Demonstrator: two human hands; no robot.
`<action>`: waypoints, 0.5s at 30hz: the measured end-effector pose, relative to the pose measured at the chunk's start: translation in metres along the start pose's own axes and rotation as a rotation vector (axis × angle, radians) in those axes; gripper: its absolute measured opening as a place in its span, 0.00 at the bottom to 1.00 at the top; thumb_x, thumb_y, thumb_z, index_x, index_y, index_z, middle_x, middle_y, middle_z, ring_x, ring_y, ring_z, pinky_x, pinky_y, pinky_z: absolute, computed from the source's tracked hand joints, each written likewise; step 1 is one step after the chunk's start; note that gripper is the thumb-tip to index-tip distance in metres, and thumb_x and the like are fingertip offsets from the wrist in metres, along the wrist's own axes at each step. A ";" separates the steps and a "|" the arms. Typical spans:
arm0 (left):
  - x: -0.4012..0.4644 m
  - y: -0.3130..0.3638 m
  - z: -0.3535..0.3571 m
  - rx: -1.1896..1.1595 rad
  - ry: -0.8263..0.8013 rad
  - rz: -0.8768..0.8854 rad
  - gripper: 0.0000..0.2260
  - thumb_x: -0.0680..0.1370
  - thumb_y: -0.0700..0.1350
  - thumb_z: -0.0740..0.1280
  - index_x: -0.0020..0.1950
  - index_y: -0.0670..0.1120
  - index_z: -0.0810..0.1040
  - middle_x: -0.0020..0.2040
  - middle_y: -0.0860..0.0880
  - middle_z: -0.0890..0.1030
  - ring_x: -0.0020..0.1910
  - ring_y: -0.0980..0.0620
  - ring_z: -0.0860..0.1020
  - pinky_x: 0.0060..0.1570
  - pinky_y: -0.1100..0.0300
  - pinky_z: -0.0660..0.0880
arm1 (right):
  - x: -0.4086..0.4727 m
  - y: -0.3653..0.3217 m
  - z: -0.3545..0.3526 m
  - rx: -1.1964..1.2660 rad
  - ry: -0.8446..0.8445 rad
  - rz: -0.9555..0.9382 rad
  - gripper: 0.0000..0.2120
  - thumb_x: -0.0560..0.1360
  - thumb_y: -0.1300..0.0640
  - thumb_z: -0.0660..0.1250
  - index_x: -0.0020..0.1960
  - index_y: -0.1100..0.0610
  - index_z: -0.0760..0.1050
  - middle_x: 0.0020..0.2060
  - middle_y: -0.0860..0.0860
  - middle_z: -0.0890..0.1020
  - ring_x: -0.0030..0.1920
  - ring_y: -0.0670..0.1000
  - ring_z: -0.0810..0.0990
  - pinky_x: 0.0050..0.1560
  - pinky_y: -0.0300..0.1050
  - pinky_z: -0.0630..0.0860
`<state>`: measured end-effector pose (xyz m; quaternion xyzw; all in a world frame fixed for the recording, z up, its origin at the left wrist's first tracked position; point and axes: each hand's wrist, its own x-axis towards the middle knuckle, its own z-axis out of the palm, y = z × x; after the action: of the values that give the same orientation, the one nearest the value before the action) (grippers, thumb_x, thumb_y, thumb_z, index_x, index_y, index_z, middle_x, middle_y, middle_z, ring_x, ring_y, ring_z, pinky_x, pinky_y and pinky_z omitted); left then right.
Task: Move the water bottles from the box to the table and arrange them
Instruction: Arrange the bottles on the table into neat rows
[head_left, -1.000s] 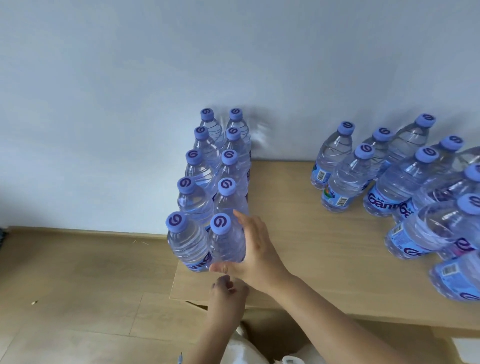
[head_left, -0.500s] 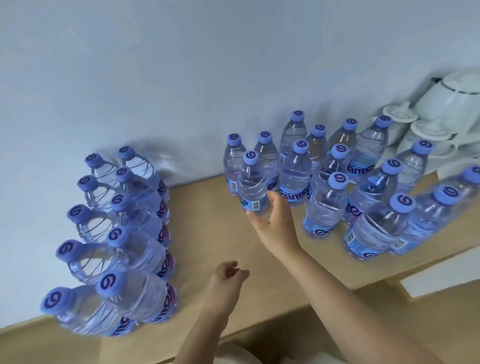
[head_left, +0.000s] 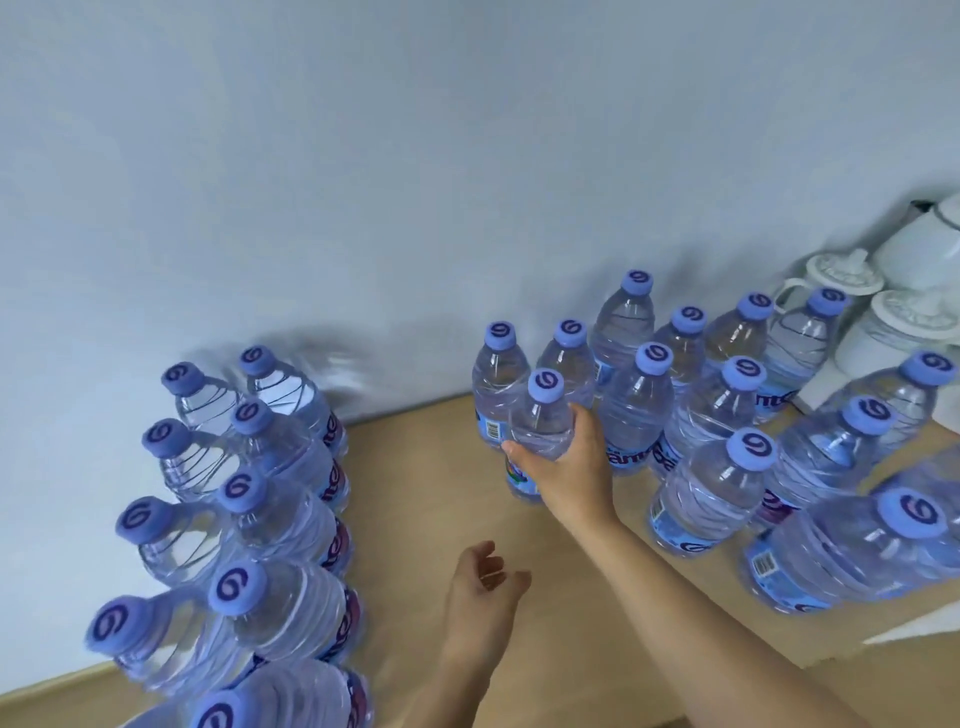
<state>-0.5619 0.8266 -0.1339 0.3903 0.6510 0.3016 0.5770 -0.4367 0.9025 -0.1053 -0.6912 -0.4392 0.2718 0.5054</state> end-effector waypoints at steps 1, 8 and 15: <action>0.000 0.001 -0.002 -0.013 0.012 0.019 0.25 0.72 0.39 0.72 0.67 0.46 0.69 0.54 0.53 0.74 0.52 0.55 0.75 0.43 0.67 0.71 | -0.002 -0.001 -0.004 0.029 -0.037 0.010 0.28 0.61 0.48 0.79 0.57 0.53 0.72 0.53 0.47 0.78 0.55 0.47 0.77 0.56 0.47 0.74; -0.006 0.028 -0.022 -0.246 -0.318 0.274 0.30 0.57 0.43 0.78 0.57 0.42 0.75 0.49 0.45 0.82 0.46 0.50 0.80 0.43 0.61 0.77 | -0.006 -0.048 -0.026 0.321 -0.537 -0.058 0.21 0.57 0.45 0.72 0.48 0.52 0.77 0.41 0.43 0.84 0.44 0.41 0.82 0.44 0.33 0.75; -0.028 0.044 -0.017 -0.167 0.227 0.422 0.27 0.53 0.43 0.77 0.49 0.50 0.74 0.41 0.50 0.81 0.37 0.58 0.80 0.35 0.67 0.76 | 0.000 -0.085 -0.019 0.212 -0.681 -0.038 0.32 0.57 0.37 0.72 0.57 0.49 0.72 0.50 0.45 0.82 0.53 0.43 0.80 0.56 0.46 0.75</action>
<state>-0.5708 0.8266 -0.0800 0.4321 0.5885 0.5101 0.4548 -0.4492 0.9025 -0.0192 -0.4966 -0.5646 0.5213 0.4037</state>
